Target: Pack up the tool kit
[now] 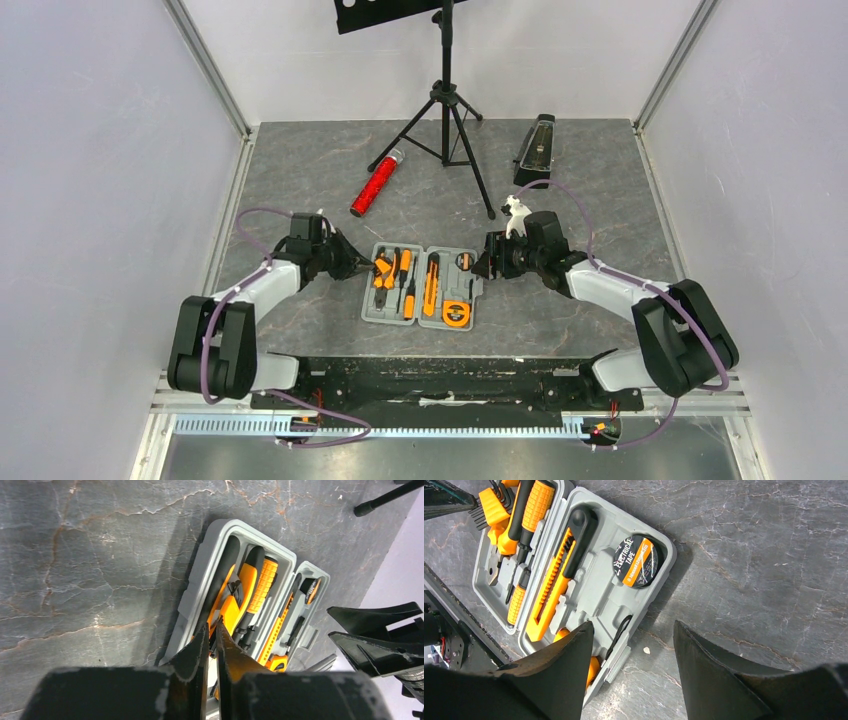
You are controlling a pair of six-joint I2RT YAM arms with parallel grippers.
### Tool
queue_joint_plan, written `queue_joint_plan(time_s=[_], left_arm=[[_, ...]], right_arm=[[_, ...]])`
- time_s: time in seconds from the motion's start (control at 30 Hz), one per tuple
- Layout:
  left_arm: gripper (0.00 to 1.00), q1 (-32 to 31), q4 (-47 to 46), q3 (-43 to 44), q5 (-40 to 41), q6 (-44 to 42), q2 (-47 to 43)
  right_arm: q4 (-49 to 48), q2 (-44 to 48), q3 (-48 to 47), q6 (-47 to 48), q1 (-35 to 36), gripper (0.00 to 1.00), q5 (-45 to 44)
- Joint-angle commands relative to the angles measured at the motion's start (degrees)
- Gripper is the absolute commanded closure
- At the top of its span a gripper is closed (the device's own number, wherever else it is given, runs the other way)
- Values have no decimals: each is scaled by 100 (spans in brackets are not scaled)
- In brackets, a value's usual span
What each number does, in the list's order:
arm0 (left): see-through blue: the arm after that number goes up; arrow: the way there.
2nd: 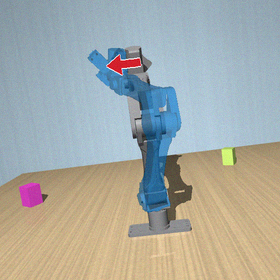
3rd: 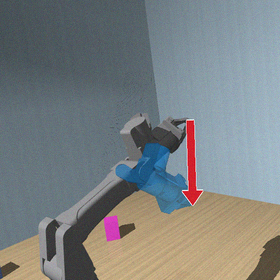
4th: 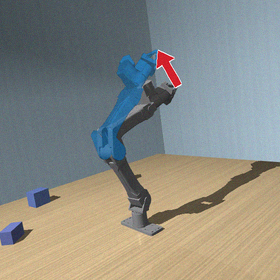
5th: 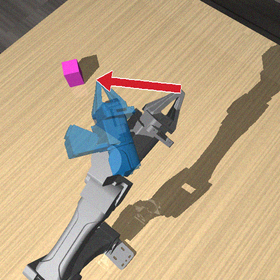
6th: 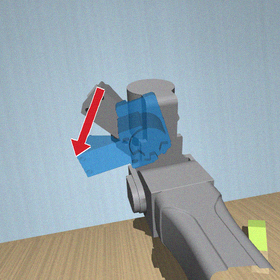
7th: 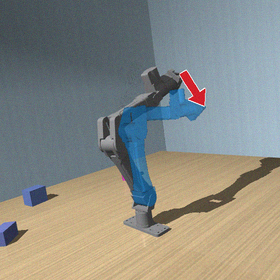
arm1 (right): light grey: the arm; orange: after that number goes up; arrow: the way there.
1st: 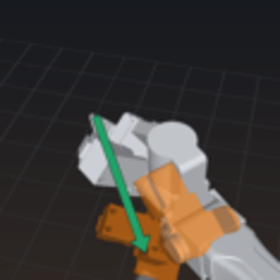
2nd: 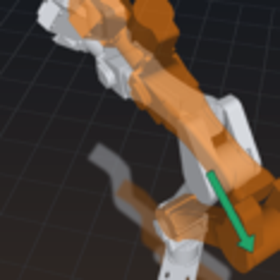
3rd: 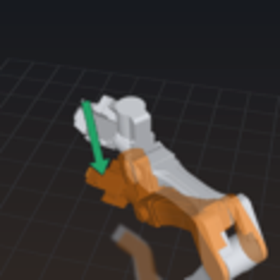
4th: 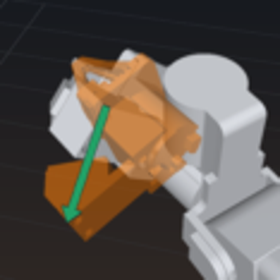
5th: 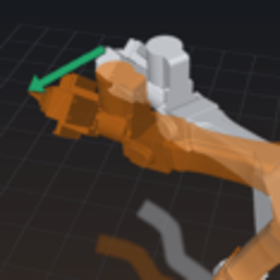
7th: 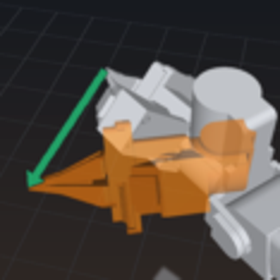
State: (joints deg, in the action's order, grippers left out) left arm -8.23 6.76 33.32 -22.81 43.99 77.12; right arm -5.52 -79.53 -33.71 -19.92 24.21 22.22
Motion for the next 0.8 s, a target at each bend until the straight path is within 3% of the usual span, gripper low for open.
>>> queue_joint_plan(time_s=[0.0, 0.1, 0.47, 0.77], left_arm=[[89, -38, -210, 81, -269, 181, -235], [98, -46, -217, 88, -310, 172, -266], [98, -72, -382, 131, -419, -29, -732], [98, -394, -327, 594, -1081, -532, -802]], right_arm=[[-160, 6, 9, 10, -22, 38, 34], [-160, 7, 23, 7, -13, 38, 45], [-174, 27, 45, 1, -14, 38, 33], [-196, 61, 5, 21, -12, 38, 51]])
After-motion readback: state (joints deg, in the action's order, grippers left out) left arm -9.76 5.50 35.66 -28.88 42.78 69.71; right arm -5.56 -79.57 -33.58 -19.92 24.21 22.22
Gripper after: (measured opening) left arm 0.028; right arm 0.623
